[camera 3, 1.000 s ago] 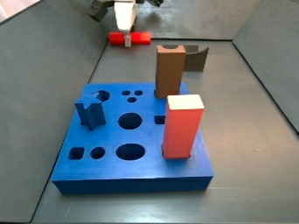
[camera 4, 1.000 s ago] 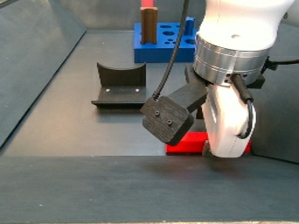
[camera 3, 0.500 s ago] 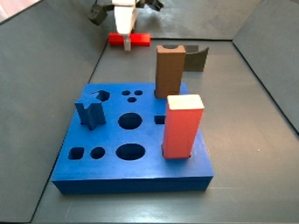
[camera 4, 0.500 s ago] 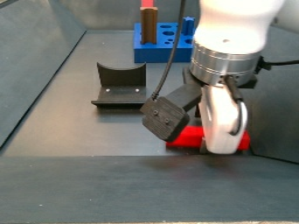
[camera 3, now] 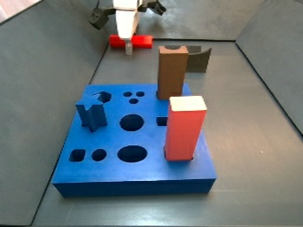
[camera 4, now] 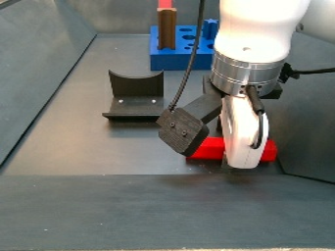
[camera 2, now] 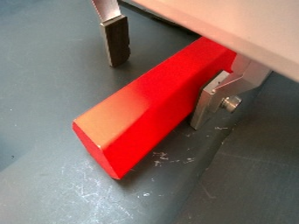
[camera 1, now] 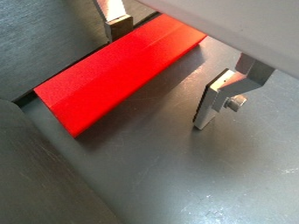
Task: Pick up the hexagon object. Move up. Place the hexagon object on the fixture. Regrasp the hexagon object. Move to above the board. Insert the hexagon object.
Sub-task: Pick up the hexagon object.
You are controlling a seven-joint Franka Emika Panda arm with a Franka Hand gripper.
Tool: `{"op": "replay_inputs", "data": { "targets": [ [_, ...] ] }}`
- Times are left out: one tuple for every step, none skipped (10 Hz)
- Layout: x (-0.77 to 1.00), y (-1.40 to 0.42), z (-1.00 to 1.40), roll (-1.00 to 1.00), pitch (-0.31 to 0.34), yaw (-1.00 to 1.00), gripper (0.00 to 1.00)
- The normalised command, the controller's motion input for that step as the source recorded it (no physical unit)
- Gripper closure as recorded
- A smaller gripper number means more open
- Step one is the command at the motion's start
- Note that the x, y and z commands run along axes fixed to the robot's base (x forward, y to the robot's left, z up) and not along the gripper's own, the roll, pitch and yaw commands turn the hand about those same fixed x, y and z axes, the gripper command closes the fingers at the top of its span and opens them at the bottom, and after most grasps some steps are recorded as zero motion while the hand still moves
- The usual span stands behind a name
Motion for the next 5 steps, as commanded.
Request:
{"op": "replay_inputs", "data": {
  "targets": [
    [0.00,0.00,0.00,0.00,0.000,0.00,1.00],
    [0.00,0.00,0.00,0.00,0.000,0.00,1.00],
    [0.00,0.00,0.00,0.00,0.000,0.00,1.00],
    [0.00,0.00,0.00,0.00,0.000,0.00,1.00],
    [0.00,0.00,0.00,0.00,0.000,0.00,1.00]
  ]
}}
